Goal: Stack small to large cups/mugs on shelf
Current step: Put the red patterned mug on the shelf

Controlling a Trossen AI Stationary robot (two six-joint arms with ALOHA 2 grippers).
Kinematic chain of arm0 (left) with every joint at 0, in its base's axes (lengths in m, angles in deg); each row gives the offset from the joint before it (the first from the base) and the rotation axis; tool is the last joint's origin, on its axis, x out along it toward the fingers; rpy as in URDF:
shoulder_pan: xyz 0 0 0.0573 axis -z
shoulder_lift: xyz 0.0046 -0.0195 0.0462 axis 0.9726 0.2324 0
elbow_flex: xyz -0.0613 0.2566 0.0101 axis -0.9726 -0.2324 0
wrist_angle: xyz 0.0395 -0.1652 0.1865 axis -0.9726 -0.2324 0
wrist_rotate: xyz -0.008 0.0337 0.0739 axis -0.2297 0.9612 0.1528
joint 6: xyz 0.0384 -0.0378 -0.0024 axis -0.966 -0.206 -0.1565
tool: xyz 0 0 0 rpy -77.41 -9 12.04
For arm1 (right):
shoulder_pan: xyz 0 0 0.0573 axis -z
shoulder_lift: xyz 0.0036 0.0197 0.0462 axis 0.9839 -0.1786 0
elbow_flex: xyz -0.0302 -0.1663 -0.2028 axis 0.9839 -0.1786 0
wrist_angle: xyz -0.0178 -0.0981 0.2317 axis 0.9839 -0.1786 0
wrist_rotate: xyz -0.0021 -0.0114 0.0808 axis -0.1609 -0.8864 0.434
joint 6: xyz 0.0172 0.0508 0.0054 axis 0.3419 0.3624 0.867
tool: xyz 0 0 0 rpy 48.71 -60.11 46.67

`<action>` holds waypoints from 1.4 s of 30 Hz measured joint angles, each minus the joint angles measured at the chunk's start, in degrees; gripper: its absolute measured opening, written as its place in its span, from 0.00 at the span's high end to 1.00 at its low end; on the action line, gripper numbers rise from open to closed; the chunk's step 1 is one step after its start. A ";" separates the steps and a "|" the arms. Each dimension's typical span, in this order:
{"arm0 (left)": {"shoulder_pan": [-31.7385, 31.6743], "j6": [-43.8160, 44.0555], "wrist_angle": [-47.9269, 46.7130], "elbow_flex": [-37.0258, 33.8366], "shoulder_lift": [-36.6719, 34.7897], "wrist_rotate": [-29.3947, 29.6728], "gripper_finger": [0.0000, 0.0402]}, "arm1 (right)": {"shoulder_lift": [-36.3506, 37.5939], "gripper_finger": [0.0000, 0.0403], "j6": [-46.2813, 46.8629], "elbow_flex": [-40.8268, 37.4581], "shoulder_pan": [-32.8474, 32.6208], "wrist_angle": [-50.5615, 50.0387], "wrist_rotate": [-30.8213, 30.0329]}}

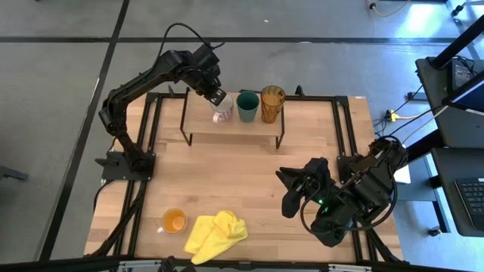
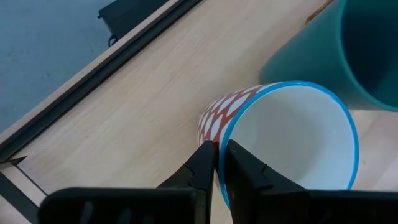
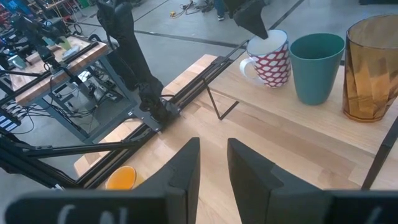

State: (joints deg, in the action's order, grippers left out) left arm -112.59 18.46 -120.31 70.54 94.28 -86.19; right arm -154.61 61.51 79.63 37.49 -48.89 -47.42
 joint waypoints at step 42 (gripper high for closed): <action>0.85 -0.13 1.45 -3.36 -0.34 1.18 0.94 | 0.00 0.79 0.01 0.00 0.00 0.23 1.91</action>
State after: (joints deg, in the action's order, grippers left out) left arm -111.74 18.32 -118.86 67.19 93.93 -85.01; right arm -154.61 61.52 79.63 37.49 -48.67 -45.51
